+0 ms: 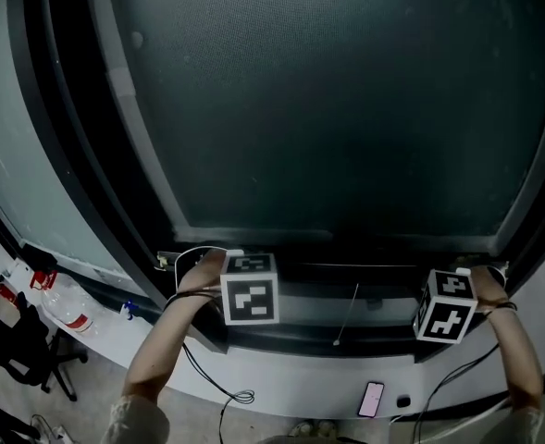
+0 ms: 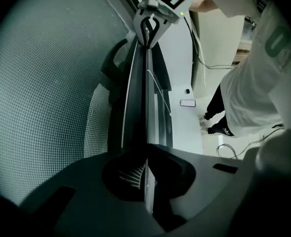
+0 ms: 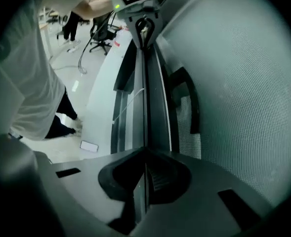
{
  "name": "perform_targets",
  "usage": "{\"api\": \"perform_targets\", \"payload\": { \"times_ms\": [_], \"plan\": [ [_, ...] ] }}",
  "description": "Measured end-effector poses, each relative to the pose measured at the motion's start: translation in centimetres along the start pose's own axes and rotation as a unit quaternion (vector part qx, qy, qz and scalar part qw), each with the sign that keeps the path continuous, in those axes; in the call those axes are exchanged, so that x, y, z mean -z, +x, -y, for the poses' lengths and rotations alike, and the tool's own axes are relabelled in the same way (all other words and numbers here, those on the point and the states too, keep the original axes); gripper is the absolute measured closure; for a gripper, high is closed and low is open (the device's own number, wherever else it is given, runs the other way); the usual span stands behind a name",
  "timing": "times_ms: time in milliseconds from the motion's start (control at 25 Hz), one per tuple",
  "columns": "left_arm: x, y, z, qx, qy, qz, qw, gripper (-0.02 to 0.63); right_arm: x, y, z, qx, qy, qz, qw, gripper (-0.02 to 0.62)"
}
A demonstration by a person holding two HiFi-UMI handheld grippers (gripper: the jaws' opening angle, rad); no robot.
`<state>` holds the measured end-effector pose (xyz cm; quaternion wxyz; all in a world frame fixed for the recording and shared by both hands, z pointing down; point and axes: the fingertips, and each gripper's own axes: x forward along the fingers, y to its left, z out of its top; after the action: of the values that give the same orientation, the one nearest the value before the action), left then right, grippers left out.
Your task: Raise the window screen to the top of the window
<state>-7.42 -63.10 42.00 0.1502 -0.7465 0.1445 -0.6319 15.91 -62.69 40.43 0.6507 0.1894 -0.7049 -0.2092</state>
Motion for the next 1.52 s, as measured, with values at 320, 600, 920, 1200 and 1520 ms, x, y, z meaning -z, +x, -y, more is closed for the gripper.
{"api": "perform_targets", "payload": {
  "times_ms": [320,600,920,1200,1520],
  "plan": [
    [-0.4,-0.9,-0.3,-0.026,-0.021,0.072,0.9968,0.588,0.1,-0.1,0.2,-0.008,-0.002,0.005,1.0,0.577],
    [-1.0,-7.6,-4.6,-0.166,-0.002,0.062,0.9842,0.588,-0.2,-6.3,5.5,0.136,-0.019,0.002,0.991,0.577],
    [-2.3,-13.9,-7.7,-0.259,0.0,0.087,0.962,0.586,-0.6,-12.0,9.5,0.216,-0.025,0.006,0.976,0.575],
    [-3.7,-19.7,-10.3,-0.336,0.006,0.102,0.9361,0.581,-0.8,-17.1,12.8,0.285,-0.029,0.014,0.958,0.575],
    [-4.3,-25.4,-13.9,-0.431,0.049,0.009,0.9009,0.588,-1.3,-22.9,16.9,0.341,-0.049,0.01,0.939,0.575]
  ]
}}
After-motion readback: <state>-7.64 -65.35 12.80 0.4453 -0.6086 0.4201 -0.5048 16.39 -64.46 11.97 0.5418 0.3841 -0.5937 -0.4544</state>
